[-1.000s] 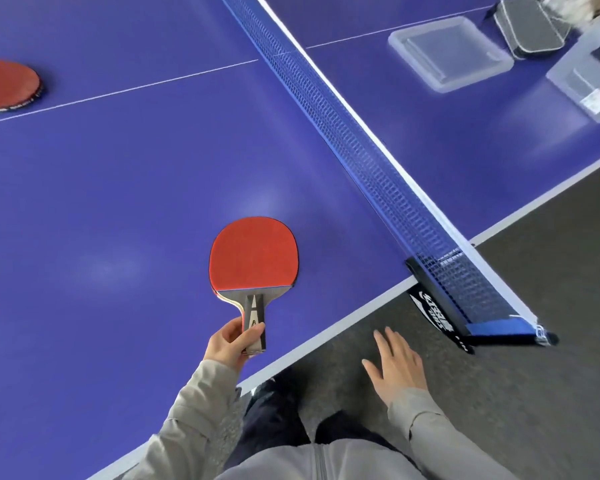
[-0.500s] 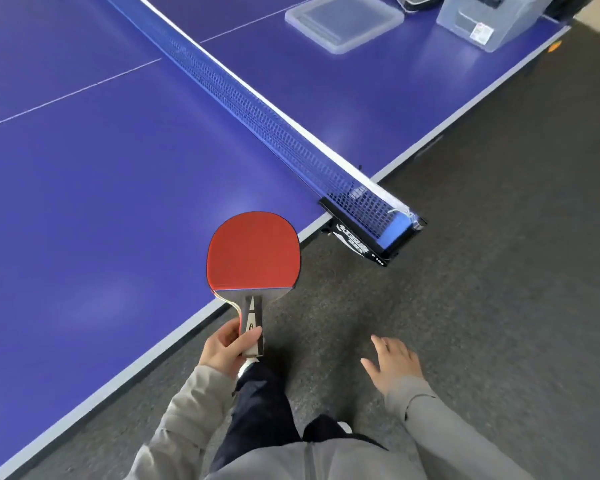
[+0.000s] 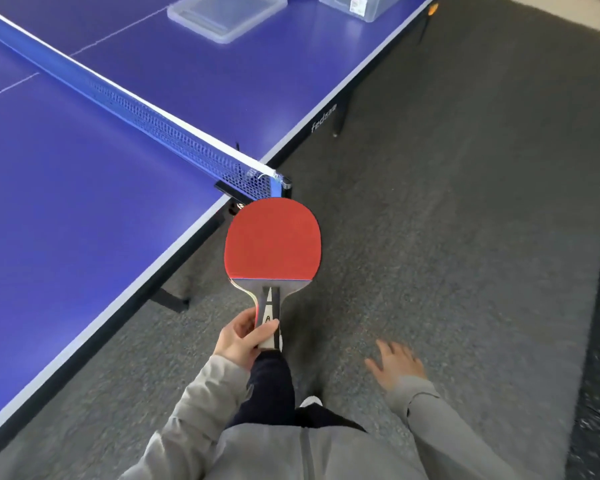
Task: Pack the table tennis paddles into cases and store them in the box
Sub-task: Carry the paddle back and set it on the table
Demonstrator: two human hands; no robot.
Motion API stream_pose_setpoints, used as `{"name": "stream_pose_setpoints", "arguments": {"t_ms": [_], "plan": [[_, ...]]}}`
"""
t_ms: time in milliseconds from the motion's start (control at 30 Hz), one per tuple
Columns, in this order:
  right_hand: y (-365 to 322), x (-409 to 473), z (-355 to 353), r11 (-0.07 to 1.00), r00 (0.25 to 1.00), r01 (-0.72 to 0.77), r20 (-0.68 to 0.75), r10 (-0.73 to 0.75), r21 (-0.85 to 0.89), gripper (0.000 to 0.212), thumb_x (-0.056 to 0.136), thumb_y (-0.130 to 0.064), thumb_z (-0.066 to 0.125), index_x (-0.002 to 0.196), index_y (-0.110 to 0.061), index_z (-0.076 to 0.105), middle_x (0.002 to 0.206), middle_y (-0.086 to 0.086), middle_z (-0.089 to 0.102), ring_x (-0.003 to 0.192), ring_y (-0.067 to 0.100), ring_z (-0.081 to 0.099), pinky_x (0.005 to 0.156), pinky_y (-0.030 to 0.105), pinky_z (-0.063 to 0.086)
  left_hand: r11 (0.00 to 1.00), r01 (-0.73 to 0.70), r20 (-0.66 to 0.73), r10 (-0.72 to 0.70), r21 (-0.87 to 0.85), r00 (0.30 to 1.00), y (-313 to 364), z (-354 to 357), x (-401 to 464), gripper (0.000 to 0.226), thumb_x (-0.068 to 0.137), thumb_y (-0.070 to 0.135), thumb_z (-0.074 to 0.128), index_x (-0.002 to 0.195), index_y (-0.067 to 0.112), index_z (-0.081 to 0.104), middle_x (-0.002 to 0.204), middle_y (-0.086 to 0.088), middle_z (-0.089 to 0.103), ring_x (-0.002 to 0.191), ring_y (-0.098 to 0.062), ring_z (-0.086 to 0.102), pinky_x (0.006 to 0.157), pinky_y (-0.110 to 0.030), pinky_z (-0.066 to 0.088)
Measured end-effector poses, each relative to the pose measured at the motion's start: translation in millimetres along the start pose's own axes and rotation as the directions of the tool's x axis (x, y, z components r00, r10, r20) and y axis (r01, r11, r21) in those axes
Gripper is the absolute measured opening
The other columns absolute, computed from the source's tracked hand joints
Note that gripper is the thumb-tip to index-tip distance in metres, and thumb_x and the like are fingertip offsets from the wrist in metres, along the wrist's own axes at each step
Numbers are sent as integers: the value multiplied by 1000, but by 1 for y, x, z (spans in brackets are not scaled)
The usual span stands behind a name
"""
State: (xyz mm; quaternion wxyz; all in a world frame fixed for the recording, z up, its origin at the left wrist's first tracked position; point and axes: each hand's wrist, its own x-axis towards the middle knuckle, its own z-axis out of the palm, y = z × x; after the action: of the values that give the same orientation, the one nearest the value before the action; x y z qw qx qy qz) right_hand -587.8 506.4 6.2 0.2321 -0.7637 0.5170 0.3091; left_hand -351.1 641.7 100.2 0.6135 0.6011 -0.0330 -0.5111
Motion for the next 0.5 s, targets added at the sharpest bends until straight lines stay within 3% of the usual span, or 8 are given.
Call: {"name": "stream_pose_setpoints", "arguments": {"t_ms": [133,233,300,500], "plan": [[17,13,-11,996,998,-56,12,55,67,59,96,-53,33,147,-27,22,151,1,31,142,22,23,114,39,22,997,57,75,-61,52,995,5,38,24,16,83,-9,57,95,2,60,64,2,69,60,-11,65,58,-20,53],[24,34,-29,990,994,-103,33,100,94,60,96,-54,33,147,-25,21,151,1,29,141,23,24,113,40,26,994,91,131,-97,54,987,14,64,53,36,66,-2,72,100,1,61,71,0,69,64,-12,65,60,-22,53],[27,51,-46,985,991,-129,45,125,115,62,95,-55,32,148,-25,20,152,1,29,141,23,24,112,41,28,992,109,153,-116,59,981,23,80,76,42,59,8,69,99,1,61,73,-2,70,67,-15,65,63,-24,52],[27,104,-105,981,987,-161,2,161,105,61,95,-54,33,147,-23,23,151,2,31,140,22,26,112,41,27,986,154,220,-163,59,962,55,120,151,32,61,4,71,91,7,63,69,0,69,65,-15,64,67,-28,52]]}}
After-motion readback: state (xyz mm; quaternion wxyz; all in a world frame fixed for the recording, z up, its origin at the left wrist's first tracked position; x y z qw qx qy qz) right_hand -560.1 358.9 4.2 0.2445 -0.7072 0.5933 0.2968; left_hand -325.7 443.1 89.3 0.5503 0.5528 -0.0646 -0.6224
